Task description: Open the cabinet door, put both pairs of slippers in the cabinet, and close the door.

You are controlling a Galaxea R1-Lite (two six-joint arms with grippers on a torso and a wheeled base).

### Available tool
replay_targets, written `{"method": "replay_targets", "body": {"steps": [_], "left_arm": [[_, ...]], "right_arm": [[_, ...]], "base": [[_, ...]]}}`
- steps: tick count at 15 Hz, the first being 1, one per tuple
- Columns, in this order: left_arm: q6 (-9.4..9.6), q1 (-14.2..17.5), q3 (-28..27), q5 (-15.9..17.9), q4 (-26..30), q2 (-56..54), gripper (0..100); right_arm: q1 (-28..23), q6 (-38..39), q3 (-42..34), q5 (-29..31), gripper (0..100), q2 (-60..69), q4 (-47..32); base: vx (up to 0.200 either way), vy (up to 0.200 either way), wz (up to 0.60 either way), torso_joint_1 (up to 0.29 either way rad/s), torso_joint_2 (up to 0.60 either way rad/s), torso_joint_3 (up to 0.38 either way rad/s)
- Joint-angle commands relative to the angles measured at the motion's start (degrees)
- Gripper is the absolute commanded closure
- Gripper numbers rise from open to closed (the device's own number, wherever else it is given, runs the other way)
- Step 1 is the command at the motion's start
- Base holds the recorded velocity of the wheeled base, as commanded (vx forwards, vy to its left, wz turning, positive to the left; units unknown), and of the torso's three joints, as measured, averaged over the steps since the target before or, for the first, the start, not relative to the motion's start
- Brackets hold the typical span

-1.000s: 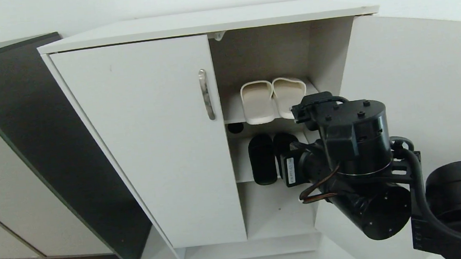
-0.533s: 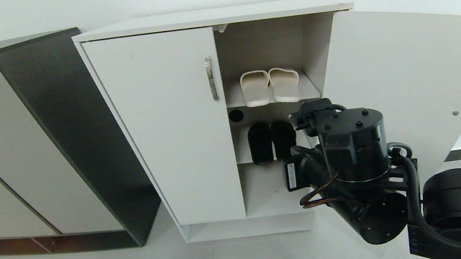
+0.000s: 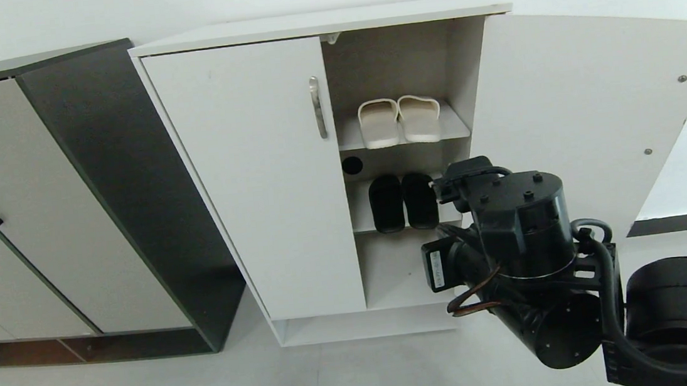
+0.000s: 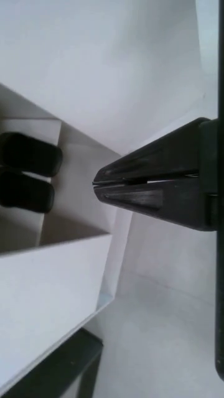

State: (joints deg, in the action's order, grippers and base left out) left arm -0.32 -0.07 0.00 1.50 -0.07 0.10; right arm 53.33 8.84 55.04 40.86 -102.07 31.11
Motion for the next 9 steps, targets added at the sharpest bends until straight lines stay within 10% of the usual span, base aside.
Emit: {"method": "replay_targets", "body": {"steps": [1,9], "left_arm": [[-0.03,-0.01,0.00,-0.01,-0.01,-0.01,100],[0.05,-0.01,0.00,-0.01,-0.01,-0.01,100]], "right_arm": [[-0.07,-0.05,-0.11,0.01,100,-0.58,0.00],[-0.42,-0.05,-0.02,-0.26,100,-1.20,0.09]], "base": [[0.000,0.000,0.00,0.000,0.00,0.000],[0.000,0.000,0.00,0.000,-0.01,-0.005]]}}
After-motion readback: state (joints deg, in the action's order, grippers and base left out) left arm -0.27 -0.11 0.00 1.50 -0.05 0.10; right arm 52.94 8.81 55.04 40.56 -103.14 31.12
